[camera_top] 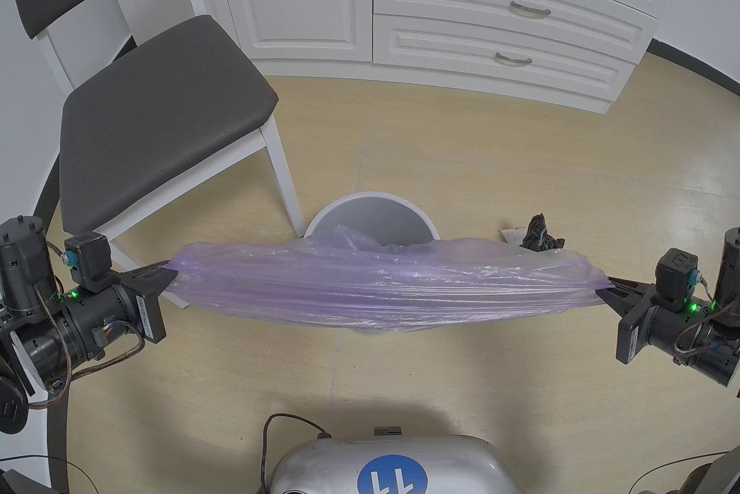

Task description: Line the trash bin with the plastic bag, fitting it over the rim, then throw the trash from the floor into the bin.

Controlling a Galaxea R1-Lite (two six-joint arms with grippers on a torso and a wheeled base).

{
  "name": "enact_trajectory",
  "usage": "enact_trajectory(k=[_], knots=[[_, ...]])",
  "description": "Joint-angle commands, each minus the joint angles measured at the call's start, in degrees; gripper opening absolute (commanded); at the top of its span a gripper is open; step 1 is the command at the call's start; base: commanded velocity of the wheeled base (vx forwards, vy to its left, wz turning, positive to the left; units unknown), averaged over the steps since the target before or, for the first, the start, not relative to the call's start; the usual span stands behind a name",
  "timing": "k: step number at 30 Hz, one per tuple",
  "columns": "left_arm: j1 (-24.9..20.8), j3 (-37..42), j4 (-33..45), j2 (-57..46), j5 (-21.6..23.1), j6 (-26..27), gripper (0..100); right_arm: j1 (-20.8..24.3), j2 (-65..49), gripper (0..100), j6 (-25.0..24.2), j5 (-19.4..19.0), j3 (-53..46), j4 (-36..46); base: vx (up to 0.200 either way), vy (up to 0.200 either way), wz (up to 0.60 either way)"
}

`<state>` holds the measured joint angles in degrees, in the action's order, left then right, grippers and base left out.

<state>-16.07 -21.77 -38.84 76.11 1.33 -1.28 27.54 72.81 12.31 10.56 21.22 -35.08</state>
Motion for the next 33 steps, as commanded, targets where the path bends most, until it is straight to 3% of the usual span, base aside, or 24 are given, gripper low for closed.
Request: enact_trajectory(k=[1, 18, 27, 33], knots=[[0.6, -0.1, -0.1, 0.8, -0.1, 0.0, 0, -0.9, 0.0, 0, 1.0, 0.1, -0.7, 0.0, 0.000, 0.000, 0.00], [1.4, -0.5, -0.8, 2.1, 0.0, 0.0, 0, -1.8, 0.2, 0, 2.1, 0.1, -0.1, -0.6, 0.000, 0.000, 0.00], [-6.2, -1.8, -4.4, 1.5, -0.6, 0.1, 0, 3.8, -2.5, 0, 2.3, -0.2, 3.3, -1.0, 0.000, 0.000, 0.00], [-13.4, -5.0, -8.7, 3.3, -2.6, 2.7, 0, 11.5, -3.9, 0, 1.8, 0.6, 2.9, -2.1, 0.000, 0.000, 0.00]])
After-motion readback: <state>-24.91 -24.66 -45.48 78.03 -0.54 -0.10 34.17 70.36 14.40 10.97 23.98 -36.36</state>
